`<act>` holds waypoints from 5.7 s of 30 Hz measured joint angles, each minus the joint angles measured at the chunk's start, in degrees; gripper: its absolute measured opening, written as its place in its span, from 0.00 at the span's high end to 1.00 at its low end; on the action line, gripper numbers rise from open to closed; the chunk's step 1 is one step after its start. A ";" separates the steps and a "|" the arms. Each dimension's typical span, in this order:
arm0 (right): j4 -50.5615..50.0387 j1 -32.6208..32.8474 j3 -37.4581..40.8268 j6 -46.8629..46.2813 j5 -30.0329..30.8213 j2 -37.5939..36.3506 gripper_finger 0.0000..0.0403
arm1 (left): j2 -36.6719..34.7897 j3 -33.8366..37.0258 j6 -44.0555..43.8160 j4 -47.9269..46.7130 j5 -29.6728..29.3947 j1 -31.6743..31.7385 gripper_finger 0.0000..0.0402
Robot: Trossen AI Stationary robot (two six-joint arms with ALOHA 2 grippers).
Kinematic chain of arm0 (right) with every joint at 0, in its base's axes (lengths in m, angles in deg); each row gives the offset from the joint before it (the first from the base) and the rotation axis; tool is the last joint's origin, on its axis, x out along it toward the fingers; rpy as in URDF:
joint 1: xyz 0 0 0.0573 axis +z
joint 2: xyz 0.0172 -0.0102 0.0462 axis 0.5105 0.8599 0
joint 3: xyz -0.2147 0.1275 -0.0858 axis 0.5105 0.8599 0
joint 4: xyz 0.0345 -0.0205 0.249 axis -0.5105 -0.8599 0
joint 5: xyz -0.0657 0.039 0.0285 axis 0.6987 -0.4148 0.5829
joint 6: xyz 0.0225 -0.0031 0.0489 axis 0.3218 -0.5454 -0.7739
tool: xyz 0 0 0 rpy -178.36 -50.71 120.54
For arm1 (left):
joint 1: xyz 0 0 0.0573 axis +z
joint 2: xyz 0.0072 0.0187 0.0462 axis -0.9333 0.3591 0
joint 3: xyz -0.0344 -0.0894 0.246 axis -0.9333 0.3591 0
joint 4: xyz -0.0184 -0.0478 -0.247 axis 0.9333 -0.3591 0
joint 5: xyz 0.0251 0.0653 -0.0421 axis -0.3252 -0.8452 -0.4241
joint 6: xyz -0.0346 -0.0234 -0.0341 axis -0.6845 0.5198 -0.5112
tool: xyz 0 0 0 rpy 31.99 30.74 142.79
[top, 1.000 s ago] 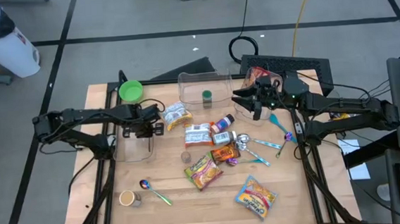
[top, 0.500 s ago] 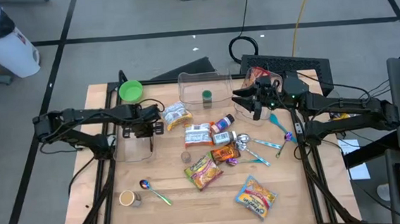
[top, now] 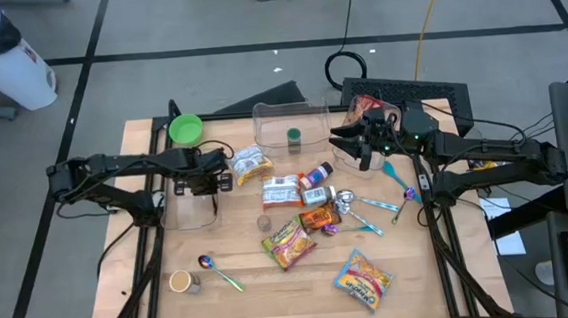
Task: Pick & Place Food Item
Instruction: Put the yellow noodle pack into the right transparent bin
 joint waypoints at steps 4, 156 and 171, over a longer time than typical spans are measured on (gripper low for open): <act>0.00 0.01 0.00 -0.07 0.00 0.00 0.58 | -1.36 0.00 0.01 -0.11 0.57 0.00 0.88; 1.80 3.73 -0.02 -4.73 -4.09 10.47 0.58 | 12.98 -18.16 43.20 3.03 -9.91 -6.43 0.56; 1.79 3.22 -0.02 -4.71 -2.68 10.47 0.58 | 19.06 -18.18 43.72 3.35 -10.02 -6.40 0.56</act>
